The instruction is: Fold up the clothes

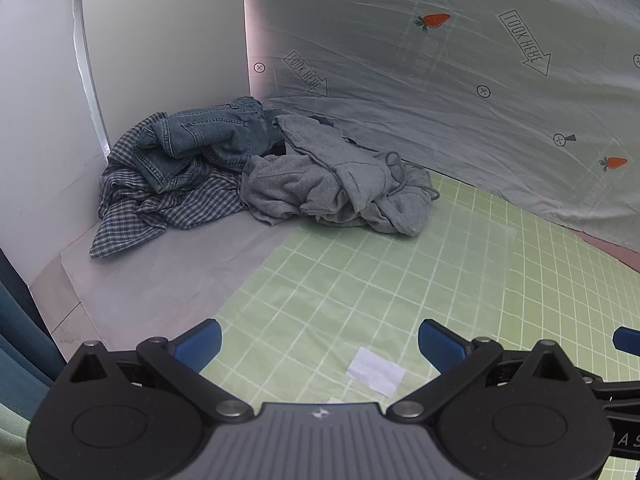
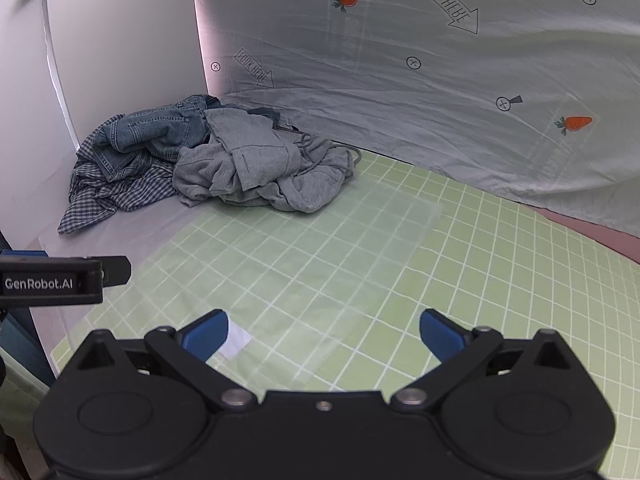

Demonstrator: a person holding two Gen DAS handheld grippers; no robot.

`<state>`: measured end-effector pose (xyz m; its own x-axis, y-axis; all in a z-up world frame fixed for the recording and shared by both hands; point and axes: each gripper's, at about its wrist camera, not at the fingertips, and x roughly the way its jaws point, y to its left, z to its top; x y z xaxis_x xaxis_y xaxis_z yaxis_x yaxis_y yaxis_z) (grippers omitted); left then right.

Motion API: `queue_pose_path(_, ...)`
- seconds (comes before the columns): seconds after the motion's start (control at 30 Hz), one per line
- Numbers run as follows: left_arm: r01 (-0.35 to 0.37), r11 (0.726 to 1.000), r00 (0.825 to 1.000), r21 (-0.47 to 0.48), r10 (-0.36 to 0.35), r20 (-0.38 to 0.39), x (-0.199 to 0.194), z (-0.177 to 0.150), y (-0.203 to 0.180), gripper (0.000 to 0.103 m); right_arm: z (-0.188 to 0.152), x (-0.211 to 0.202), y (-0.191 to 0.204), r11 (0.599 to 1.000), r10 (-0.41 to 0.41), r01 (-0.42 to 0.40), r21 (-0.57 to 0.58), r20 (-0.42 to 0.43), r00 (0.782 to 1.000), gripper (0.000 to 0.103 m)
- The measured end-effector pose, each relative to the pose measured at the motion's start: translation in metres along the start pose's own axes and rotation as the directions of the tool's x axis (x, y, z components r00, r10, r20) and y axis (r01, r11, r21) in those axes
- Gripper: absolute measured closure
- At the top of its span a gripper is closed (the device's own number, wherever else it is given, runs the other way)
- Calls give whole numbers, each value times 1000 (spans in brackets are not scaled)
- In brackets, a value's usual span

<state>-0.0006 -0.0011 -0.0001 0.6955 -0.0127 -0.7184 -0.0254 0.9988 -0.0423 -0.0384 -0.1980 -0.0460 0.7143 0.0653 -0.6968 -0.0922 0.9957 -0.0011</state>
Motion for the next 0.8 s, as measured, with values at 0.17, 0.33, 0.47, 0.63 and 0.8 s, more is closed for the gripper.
queue_pose_path(0.17,-3,1000,1000,9,3,-9,0,1,-6,0,1,4,0,1000,6,-6,7,-10,1000,0)
queue_pose_path(0.33,-1,1000,1000,24,2,-21,8,2,-4,0,-4,8,-7,1000,17,-17,17,-7,1000,0)
queue_pose_path(0.47,-13,1000,1000,24,13,-25,7,1,-7,0,-1,14,-7,1000,13,-12,23,-27,1000,0)
queue_pose_path(0.63,-25,999,999,21,25,-30,7,2,-8,0,-2,14,-9,999,21,-20,33,-34,999,0)
queue_pose_path(0.8,-36,999,999,19,37,-37,8,2,-6,0,-3,16,-11,999,24,-23,38,-40,999,0)
